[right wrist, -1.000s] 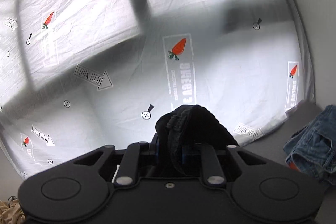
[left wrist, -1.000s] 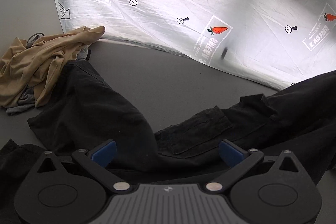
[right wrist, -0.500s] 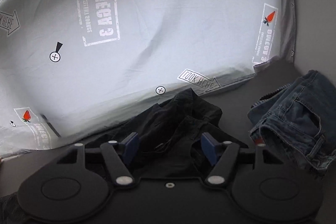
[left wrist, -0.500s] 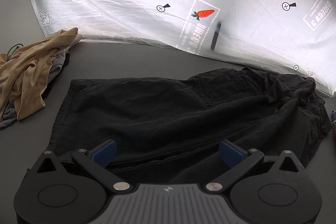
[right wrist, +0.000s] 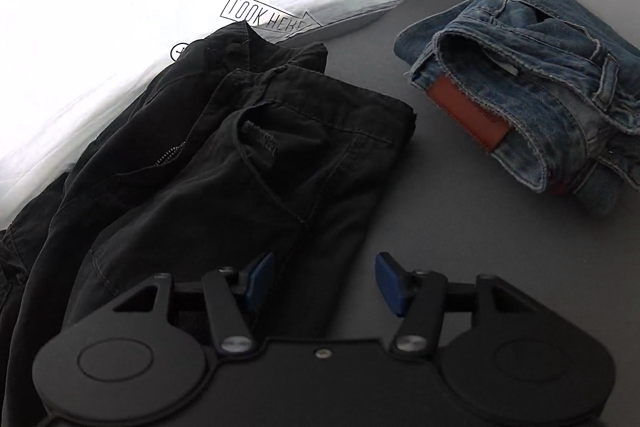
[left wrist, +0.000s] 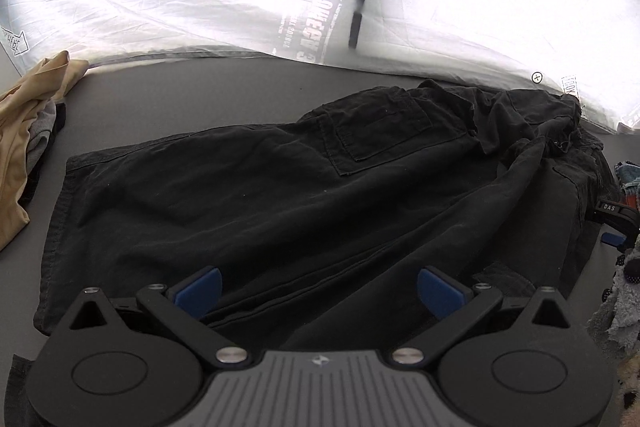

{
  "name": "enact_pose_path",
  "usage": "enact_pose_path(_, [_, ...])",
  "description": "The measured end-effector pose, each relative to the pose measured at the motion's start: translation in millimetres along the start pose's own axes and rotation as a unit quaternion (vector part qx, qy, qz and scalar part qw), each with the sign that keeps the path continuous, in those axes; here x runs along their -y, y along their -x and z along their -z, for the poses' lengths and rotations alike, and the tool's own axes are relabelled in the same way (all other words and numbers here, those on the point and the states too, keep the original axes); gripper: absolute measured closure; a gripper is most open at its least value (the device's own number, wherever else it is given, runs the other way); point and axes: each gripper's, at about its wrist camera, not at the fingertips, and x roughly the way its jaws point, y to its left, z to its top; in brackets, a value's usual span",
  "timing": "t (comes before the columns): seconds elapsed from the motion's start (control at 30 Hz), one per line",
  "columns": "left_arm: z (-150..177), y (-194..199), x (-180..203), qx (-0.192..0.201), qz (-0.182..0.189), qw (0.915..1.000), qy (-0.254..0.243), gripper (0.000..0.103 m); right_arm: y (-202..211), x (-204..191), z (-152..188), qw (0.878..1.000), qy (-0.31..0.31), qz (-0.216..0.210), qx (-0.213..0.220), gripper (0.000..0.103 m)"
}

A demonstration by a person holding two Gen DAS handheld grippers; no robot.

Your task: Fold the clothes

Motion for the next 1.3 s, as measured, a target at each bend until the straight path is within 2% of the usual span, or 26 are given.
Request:
enact_pose_path(0.03, [1.5, 1.5, -0.2, 0.001, -0.003, 1.0, 0.0, 0.0, -0.3, -5.4, 2.7, 1.0, 0.006, 0.006, 0.002, 0.06])
enact_pose_path(0.07, [3.0, 3.0, -2.0, 0.002, -0.006, 1.0, 0.005, 0.0, 2.8, -9.4, 3.8, 1.0, 0.013, 0.005, 0.008, 0.077])
enact_pose_path(0.1, [4.3, 4.4, -5.2, 0.002, -0.007, 0.9999, 0.013, 0.0, 5.9, -13.4, 5.0, 1.0, 0.019, 0.005, 0.014, 0.083])
enact_pose_path(0.13, [5.6, 5.9, -9.1, 0.003, -0.006, 0.9997, 0.022, 0.0, 10.9, -15.9, 6.3, 0.999, 0.026, 0.012, 0.021, 0.102])
enact_pose_path(0.3, [12.0, 21.1, -34.3, 0.023, -0.019, 0.9972, 0.068, 0.0, 79.1, 18.5, 18.7, 0.993, 0.024, 0.085, 0.077, 0.103])
enact_pose_path(0.47, [25.8, 31.6, -59.6, 0.024, -0.025, 0.994, 0.104, 0.0, 131.2, 53.9, 44.2, 0.992, 0.032, 0.103, 0.067, 0.103])
enact_pose_path(0.53, [33.4, 35.0, -69.6, 0.027, -0.046, 0.993, 0.106, 0.0, 155.6, 58.5, 55.6, 0.981, 0.057, 0.163, 0.085, 0.103])
enact_pose_path(0.6, [41.9, 37.7, -79.8, 0.031, -0.075, 0.9913, 0.104, 0.0, 164.0, 66.5, 67.0, 0.958, 0.105, 0.248, 0.103, 0.103])
enact_pose_path(0.63, [46.1, 39.0, -84.9, 0.034, -0.09, 0.9901, 0.103, 0.0, 161.9, 75.4, 70.7, 0.952, 0.113, 0.269, 0.096, 0.103])
enact_pose_path(0.67, [50.4, 40.4, -90.0, 0.036, -0.105, 0.9886, 0.102, 0.0, 161.5, 87.9, 73.0, 0.955, 0.1, 0.268, 0.085, 0.102])
enact_pose_path(0.73, [63.0, 38.2, -108.9, 0.028, -0.122, 0.9862, 0.108, 0.0, 167.2, 109.7, 74.7, 0.969, 0.052, 0.231, 0.068, 0.1])
enact_pose_path(0.8, [78.6, 35.9, -131.3, 0.02, -0.142, 0.9818, 0.124, 0.0, 174.6, 118.9, 79.3, 0.978, 0.026, 0.198, 0.062, 0.089])
enact_pose_path(0.9, [99.8, 35.0, -164.3, 0.015, -0.177, 0.9724, 0.152, 0.0, 181.2, 106.1, 94.3, 0.985, 0.049, 0.159, 0.052, 0.084])
enact_pose_path(0.97, [115.4, 35.3, -190.0, 0.014, -0.19, 0.9662, 0.174, 0.0, 183.4, 88.2, 108.6, 0.988, 0.076, 0.125, 0.041, 0.074])
enact_pose_path(1.07, [128.9, 32.4, -225.6, 0.014, -0.181, 0.9623, 0.202, 0.001, 187.9, 55.1, 128.2, 0.991, 0.105, 0.082, 0.025, 0.064])
enact_pose_path(1.2, [138.7, 19.1, -258.1, 0.01, -0.154, 0.9671, 0.202, 0.002, 198.2, 13.3, 150.7, 0.989, 0.141, 0.048, 0.015, 0.061])
enact_pose_path(1.23, [140.0, 14.9, -264.8, 0.005, -0.144, 0.9676, 0.208, 0.005, 200.8, 5.4, 155.7, 0.987, 0.151, 0.045, 0.015, 0.061])
enact_pose_path(1.27, [141.2, 10.7, -271.4, 0.0, -0.133, 0.9678, 0.214, 0.018, 203.9, -3.0, 161.0, 0.986, 0.163, 0.043, 0.015, 0.061])
enact_pose_path(1.3, [142.9, 7.9, -277.0, -0.002, -0.118, 0.9676, 0.223, 0.036, 207.5, -11.2, 166.5, 0.983, 0.176, 0.042, 0.016, 0.061])
